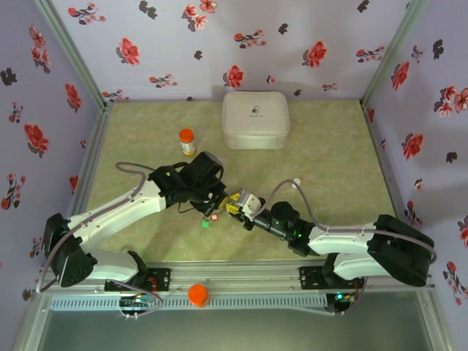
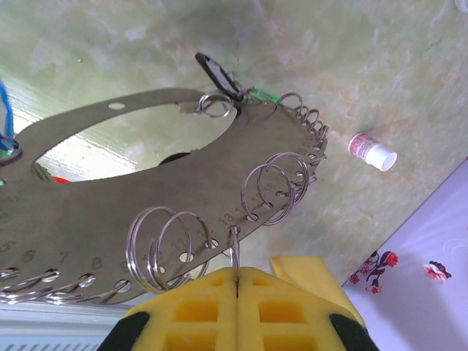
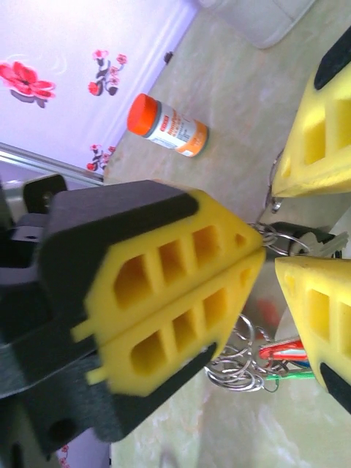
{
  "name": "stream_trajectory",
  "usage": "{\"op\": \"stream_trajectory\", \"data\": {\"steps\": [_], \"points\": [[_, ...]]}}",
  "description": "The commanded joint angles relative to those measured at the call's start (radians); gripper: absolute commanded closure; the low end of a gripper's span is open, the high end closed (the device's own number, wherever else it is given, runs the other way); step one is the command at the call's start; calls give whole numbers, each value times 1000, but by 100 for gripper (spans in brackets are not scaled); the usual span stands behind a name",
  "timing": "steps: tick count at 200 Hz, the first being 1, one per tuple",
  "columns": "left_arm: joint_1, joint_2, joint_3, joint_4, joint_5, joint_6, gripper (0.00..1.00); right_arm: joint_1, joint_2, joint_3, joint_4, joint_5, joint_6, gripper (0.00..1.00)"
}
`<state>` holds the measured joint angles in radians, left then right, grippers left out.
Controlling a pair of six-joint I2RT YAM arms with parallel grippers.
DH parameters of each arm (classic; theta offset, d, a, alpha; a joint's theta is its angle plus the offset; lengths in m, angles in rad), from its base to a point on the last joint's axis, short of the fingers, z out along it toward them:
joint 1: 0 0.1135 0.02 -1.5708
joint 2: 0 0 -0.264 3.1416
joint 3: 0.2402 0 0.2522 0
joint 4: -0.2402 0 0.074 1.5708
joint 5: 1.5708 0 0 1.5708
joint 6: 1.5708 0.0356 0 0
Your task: Put the keys on the keyring
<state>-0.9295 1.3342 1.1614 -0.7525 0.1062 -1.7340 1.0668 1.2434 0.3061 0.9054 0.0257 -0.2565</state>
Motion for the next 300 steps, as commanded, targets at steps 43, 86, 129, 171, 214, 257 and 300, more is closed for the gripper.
{"op": "stream_trajectory", "data": {"steps": [43,86,129,171,214,257,300], "points": [[-1,-29,1,16,7,-22,100,-1,50,35,78,-21,-45,73],[-1,-28,1,14,7,-21,100,-1,79,40,115,-18,-49,75],[-5,-27,7,13,7,-20,100,-2,94,51,131,-16,-58,82],[-13,-21,11,18,7,-27,100,-1,125,56,166,-13,-57,89],[-20,-21,11,28,4,-29,100,-3,134,56,183,-1,-76,100],[-20,-99,-12,139,-172,140,49,-5,123,41,156,-9,-73,100],[44,-107,55,213,-262,531,46,-17,45,36,38,-5,-66,100]]}}
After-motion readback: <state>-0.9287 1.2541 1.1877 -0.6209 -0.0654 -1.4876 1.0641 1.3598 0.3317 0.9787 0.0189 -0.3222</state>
